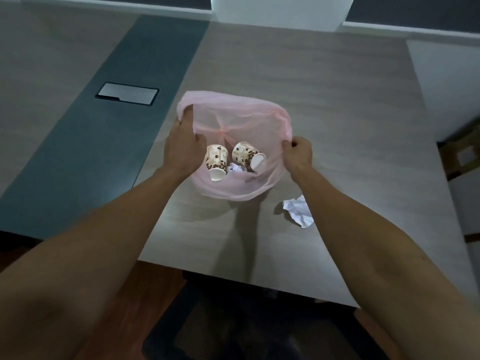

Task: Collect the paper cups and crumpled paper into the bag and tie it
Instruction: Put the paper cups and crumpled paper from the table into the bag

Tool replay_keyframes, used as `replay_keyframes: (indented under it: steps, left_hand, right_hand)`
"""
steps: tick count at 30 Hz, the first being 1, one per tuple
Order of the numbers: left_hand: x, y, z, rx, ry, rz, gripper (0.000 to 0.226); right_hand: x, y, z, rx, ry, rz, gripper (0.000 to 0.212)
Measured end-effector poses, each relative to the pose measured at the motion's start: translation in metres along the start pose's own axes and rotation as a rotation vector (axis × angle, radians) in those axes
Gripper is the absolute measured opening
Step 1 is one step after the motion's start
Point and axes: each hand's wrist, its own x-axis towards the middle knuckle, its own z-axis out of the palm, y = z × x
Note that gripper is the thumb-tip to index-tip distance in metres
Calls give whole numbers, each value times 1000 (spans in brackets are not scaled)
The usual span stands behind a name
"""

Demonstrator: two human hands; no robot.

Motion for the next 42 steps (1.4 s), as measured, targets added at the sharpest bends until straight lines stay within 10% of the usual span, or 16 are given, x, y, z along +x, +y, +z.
replay_keyframes:
  steps: [8, 11, 15, 18, 22, 26, 33, 42]
  left_hand:
    - [-18, 60, 53, -29, -33, 31, 70]
    - [-25, 65, 72, -4, -95, 6, 70]
    - [-28, 69, 84, -41, -91, -83, 71]
    - [-25, 73, 86, -62, -75, -124, 72]
    - [-23, 74, 86, -56, -79, -111, 74]
    - [-24, 73, 87, -46, -104, -91, 77]
    - [-30, 71, 81, -80, -127, -74, 76]
    - [-38, 60, 82, -104, -116, -44, 69]
  right_hand:
    - [29, 20, -95, 54, 51, 45, 11]
    - [21, 33, -115, 132, -112, 136, 50]
    - [-2, 61, -131, -244, -90, 191, 50]
    - [-31, 77, -132, -399, -415, 264, 33]
    - [-36, 126, -106, -718, -677, -12, 84]
    - [-48, 120, -106, -688, -565, -33, 47]
    - [-35, 26, -164, -345, -1102, 284, 17]
    - [-21, 3, -78, 103, -425, 103, 36]
